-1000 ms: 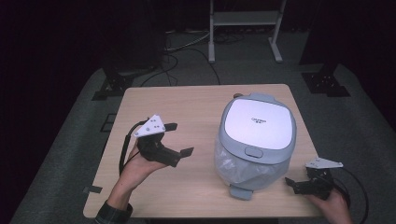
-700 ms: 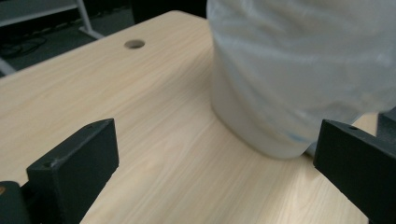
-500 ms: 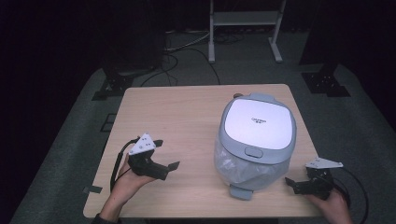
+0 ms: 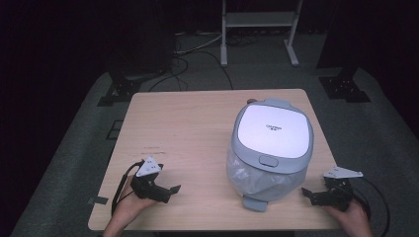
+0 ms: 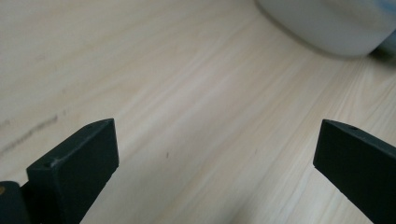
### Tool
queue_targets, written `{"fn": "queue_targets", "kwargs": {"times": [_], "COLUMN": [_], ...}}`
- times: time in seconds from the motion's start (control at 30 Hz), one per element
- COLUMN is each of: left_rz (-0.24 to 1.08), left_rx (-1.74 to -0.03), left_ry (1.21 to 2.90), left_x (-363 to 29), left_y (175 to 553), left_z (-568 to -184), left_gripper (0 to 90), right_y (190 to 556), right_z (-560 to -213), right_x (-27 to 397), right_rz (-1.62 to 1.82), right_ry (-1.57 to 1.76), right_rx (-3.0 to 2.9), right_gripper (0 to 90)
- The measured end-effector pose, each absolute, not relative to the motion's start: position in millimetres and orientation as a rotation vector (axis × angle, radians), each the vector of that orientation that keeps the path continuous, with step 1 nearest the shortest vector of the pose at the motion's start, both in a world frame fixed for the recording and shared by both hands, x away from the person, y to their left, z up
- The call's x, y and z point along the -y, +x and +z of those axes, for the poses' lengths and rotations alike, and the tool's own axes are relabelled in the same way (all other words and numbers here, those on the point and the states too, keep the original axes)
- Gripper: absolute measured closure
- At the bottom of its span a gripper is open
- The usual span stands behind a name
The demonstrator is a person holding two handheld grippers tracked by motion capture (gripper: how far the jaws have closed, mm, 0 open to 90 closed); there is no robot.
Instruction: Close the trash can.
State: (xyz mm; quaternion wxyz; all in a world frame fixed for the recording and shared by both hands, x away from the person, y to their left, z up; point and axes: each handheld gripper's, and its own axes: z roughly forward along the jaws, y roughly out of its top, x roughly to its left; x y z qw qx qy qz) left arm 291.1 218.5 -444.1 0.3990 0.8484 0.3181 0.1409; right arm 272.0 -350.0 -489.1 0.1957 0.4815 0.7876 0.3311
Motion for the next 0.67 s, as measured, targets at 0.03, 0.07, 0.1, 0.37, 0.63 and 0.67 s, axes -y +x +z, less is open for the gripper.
{"fn": "queue_targets", "kwargs": {"times": [0.03,0.07,0.1,0.37,0.63,0.67], "left_rz": [0.354,0.352,0.351,0.339,0.324,0.321], "left_rx": [-0.808,-0.812,-0.812,-0.818,-0.812,-0.812], "left_ry": [2.158,2.169,2.177,2.22,2.258,2.259], "left_x": [-219.1,-219.9,-220.5,-224.8,-225.0,-225.1], "left_y": [290.7,290.0,289.6,285.6,283.9,284.0], "left_z": [-446.2,-449.3,-451.0,-466.2,-475.2,-475.9], "left_gripper": [0.0,0.0,0.0,0.0,0.0,0.0], "right_y": [272.0,272.0,272.0,272.0,272.0,272.0], "right_z": [-489.1,-489.1,-489.1,-489.1,-489.1,-489.1], "right_x": [350.0,350.0,350.0,350.0,350.0,350.0], "right_rz": [0.928,0.928,0.928,0.928,0.928,0.928], "right_ry": [1.349,1.349,1.349,1.349,1.349,1.35], "right_rx": [-2.207,-2.206,-2.206,-2.206,-2.206,-2.206], "right_gripper": [0.0,0.0,0.0,0.0,0.0,0.0]}}
